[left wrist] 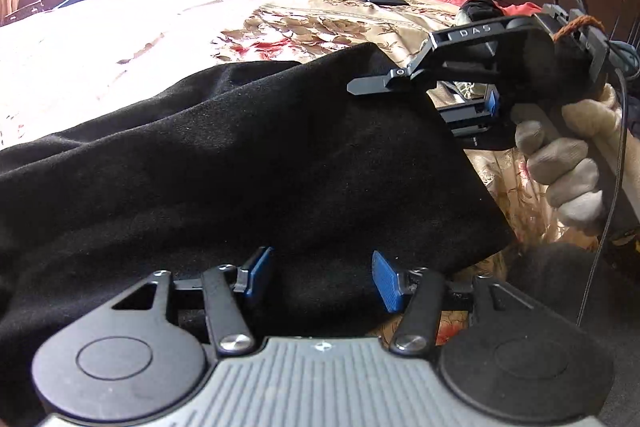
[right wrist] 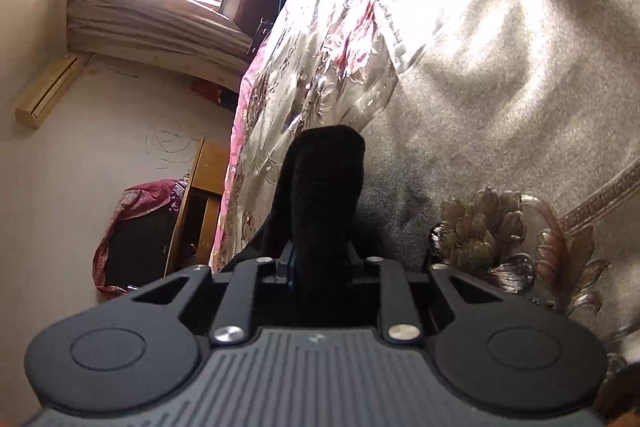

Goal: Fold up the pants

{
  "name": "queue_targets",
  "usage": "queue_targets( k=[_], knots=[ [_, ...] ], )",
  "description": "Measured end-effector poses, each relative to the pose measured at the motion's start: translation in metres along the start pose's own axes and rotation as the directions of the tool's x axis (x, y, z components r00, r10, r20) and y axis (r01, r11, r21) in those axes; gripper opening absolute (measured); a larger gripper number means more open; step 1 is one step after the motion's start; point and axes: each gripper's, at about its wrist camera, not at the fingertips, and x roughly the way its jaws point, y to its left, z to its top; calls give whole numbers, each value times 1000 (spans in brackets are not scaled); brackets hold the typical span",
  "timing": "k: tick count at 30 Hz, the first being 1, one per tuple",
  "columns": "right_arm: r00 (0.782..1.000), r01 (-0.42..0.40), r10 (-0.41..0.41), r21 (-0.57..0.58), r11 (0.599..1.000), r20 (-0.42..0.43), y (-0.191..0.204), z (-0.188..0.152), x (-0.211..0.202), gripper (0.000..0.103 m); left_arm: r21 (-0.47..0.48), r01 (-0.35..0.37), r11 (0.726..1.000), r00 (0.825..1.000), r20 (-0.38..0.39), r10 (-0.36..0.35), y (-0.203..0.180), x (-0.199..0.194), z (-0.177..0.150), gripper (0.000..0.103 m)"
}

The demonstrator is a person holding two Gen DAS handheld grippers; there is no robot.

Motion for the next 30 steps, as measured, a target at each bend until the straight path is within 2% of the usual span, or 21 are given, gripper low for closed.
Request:
queue_targets(
  k=[3, 8, 11, 14, 18, 20, 21, 24, 30],
  knots=[
    [1000, 12, -12, -9, 1000, 1, 21, 0, -2, 20, -22, 31, 999, 999, 30, -31, 4, -8, 0, 67],
    [999, 43, -43, -21, 999, 5, 67, 4, 3, 19, -128, 65, 990, 993, 111, -50, 26, -28, 2, 67],
    [997, 72, -73, -60, 996, -13, 107, 4, 14, 19, -193, 118, 974, 982, 170, -85, 41, -40, 1, 67],
    [994, 102, -107, -127, 987, -34, 152, -2, 36, 19, -234, 144, 962, 967, 238, -87, 56, -59, -6, 67],
    [988, 129, -143, -205, 970, -55, 200, -23, 64, 20, -283, 81, 956, 950, 312, 12, 90, -93, -21, 67],
    [984, 150, -169, -245, 958, -59, 217, -35, 83, 20, -340, 46, 939, 941, 332, 74, 112, -107, -31, 67],
    [981, 159, -182, -262, 952, -65, 224, -43, 93, 20, -379, 15, 925, 937, 327, 119, 126, -112, -36, 67],
    [973, 170, -206, -272, 947, -107, 235, -71, 125, 20, -453, -35, 891, 932, 307, 193, 156, -125, -54, 67],
    [953, 211, -265, -301, 930, -150, 239, -131, 201, 20, -536, 10, 844, 914, 347, 210, 178, -151, -90, 67]
  ],
)
